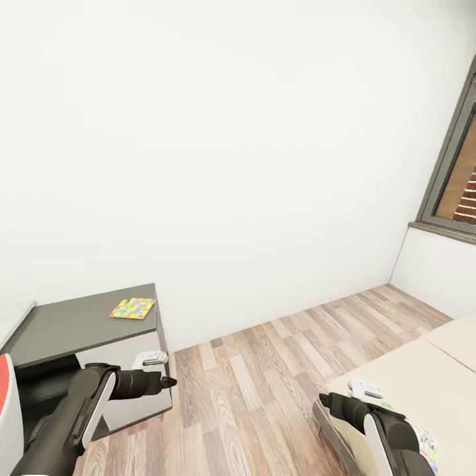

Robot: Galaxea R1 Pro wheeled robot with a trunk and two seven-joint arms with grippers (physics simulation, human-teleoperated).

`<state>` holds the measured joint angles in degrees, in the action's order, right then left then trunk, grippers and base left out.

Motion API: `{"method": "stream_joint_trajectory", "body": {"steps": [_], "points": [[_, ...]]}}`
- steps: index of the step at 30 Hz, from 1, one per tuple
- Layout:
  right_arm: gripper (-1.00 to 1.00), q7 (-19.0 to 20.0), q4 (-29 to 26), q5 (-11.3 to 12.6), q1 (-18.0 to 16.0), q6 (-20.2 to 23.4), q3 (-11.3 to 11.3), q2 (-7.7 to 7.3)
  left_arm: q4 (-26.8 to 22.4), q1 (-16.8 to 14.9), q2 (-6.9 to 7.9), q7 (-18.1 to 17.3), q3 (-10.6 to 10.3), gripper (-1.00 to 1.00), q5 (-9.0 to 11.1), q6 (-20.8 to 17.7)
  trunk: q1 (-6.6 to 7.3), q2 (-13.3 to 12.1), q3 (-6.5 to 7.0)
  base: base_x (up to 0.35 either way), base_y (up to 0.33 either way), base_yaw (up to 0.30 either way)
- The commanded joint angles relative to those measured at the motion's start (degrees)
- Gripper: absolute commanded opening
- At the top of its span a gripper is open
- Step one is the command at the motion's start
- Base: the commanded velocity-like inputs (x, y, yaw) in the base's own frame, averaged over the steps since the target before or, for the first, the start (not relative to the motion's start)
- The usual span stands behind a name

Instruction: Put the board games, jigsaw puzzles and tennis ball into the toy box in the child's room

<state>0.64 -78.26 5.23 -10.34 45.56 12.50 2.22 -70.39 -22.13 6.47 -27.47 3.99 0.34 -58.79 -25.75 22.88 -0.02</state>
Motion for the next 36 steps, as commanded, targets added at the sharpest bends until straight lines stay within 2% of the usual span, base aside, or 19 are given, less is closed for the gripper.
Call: {"method": "stream_joint_trajectory", "body": {"steps": [1, 6, 13, 36], "points": [[1.00, 0.07, -0.06, 0.31, -0.03, 0.25, 0.16, 0.06, -0.01, -0.01, 0.01, -0.18, 0.06, 1.00, 0.02, -0.28, -0.03, 0.04, -0.03, 0.105, 0.243, -0.056], [1.00, 0.07, -0.05, 0.31, -0.03, 0.25, 0.16, 0.07, -0.01, -0.01, -0.02, -0.15, 0.04, 1.00, 0.02, -0.28, -0.03, 0.04, -0.03, 0.115, 0.213, -0.027], [1.00, 0.07, -0.05, 0.31, -0.03, 0.31, 0.16, 0.03, -0.01, -0.01, -0.05, -0.08, 0.01, 1.00, 0.00, -0.28, -0.03, 0.04, -0.03, 0.034, 0.047, -0.070], [1.00, 0.15, 0.04, 0.48, -0.03, 0.40, 0.24, -0.02, -0.01, 0.06, -0.06, -0.05, 0.00, 1.00, 0.02, -0.27, -0.03, 0.04, -0.03, 0.001, 0.002, -0.271]]}}
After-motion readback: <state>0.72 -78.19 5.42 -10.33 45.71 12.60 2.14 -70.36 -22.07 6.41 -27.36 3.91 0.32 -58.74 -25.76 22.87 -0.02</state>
